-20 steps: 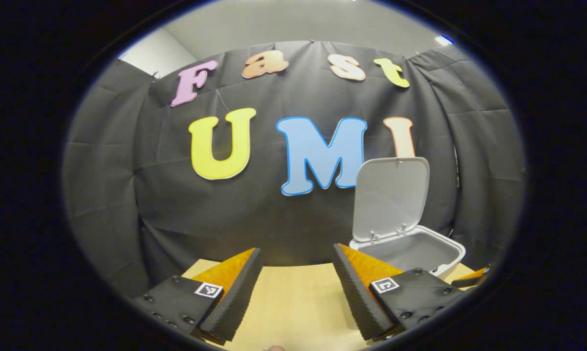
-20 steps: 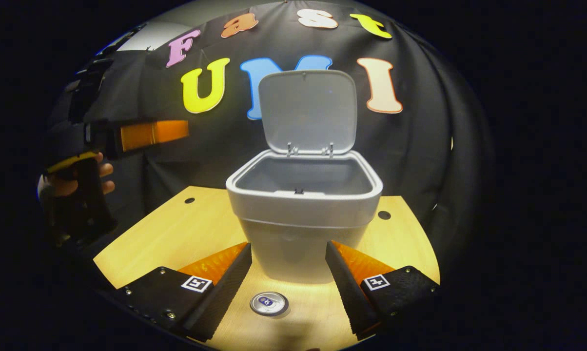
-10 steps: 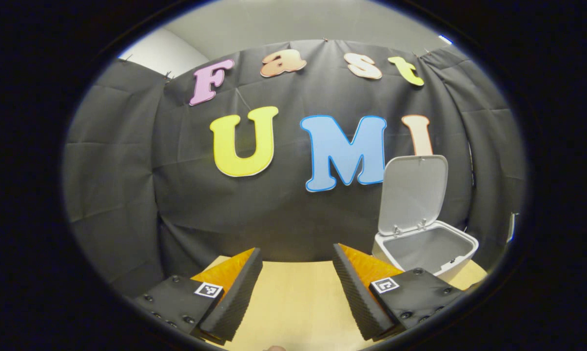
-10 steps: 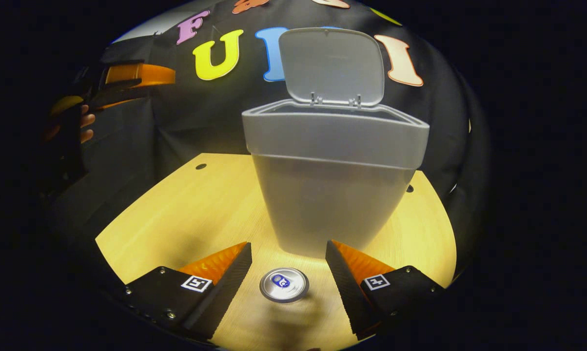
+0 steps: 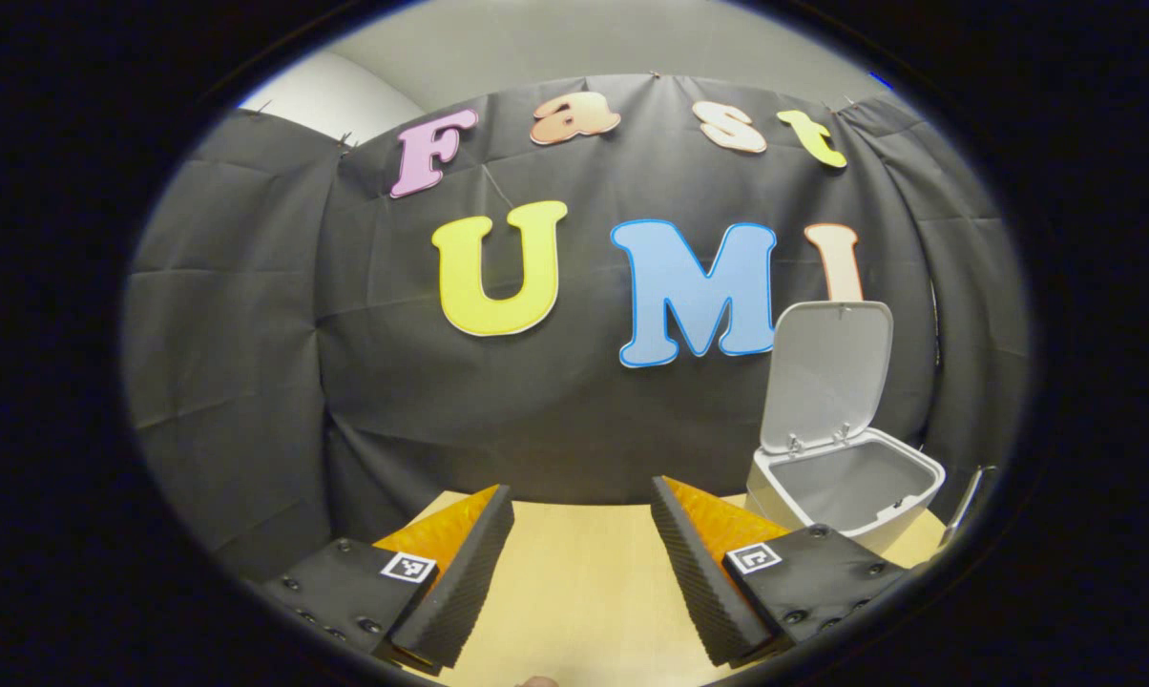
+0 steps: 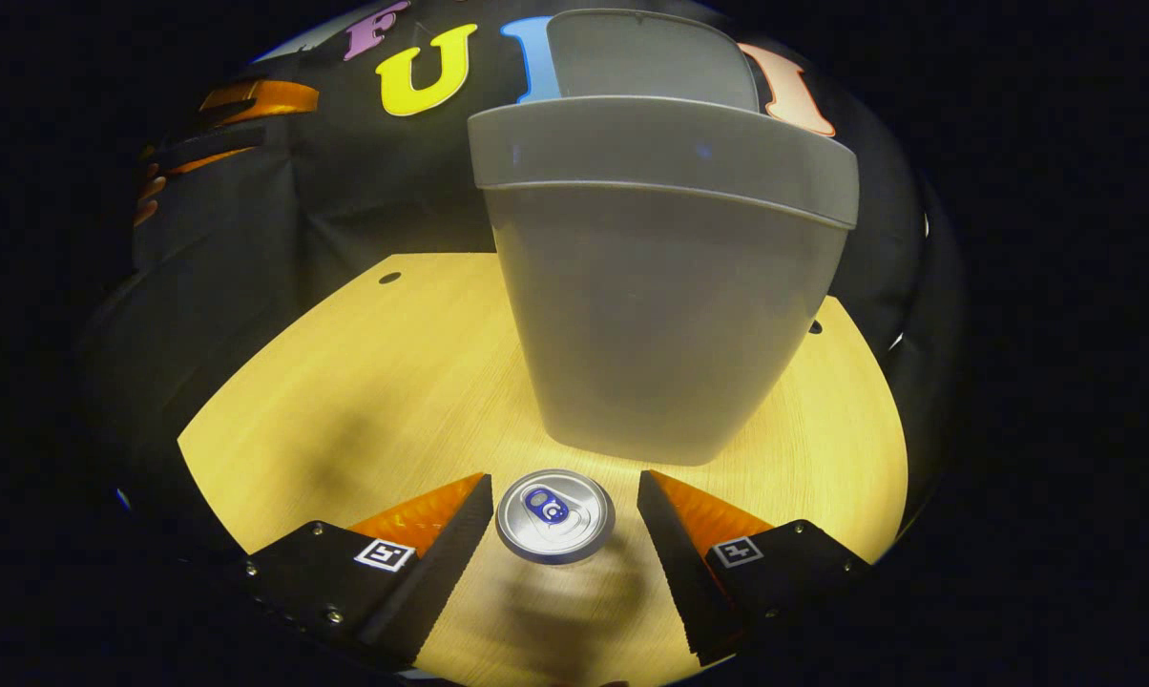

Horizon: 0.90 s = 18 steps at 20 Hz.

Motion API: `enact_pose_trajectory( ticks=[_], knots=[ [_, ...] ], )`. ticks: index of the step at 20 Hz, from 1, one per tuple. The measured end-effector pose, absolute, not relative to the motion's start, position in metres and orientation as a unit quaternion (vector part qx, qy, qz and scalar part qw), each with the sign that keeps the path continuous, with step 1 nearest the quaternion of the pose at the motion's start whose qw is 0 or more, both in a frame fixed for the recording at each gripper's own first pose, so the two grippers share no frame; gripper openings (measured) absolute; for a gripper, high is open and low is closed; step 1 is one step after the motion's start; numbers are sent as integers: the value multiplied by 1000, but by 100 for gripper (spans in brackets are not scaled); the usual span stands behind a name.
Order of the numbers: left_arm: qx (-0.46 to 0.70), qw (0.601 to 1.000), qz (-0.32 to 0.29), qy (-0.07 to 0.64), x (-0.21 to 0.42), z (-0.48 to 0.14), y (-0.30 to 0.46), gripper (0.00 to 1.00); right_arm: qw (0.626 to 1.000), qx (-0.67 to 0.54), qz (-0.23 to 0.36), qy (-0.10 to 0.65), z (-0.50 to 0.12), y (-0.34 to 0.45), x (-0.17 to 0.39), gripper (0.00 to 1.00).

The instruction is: Press the lid of the desktop garbage bin to open it, pick up the crumpled paper on the desktop and throw it into the bin, then pick up the pop can on the desktop and drop it into the bin, and finally close the garbage bin lid.

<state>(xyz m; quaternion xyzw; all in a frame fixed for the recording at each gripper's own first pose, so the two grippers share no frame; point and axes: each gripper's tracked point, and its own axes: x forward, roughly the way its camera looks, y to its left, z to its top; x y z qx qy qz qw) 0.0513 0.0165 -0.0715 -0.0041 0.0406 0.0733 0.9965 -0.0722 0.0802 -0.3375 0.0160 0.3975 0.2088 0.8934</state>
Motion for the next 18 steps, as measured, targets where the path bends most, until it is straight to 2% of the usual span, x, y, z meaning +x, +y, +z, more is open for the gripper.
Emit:
enact_pose_trajectory(
  ticks=[7, 10, 11, 12, 18],
  knots=[
    [-9, 996, 78, 47, 46, -77, 22, 99, 886, 8, 215, 410, -350, 84, -74, 97],
    [-11, 996, 79, 48, 44, -78, 24, 99, 885, 6, 215, 413, -351, 84, -76, 85],
    [-11, 996, 79, 49, 44, -78, 23, 99, 885, 7, 215, 413, -350, 84, -76, 85],
    [-11, 996, 78, 49, 44, -78, 23, 95, 886, 7, 214, 412, -348, 83, -76, 85],
    [-14, 996, 73, 52, 46, -81, 19, 95, 896, 14, 226, 383, -318, 87, -73, 84]
  ],
)
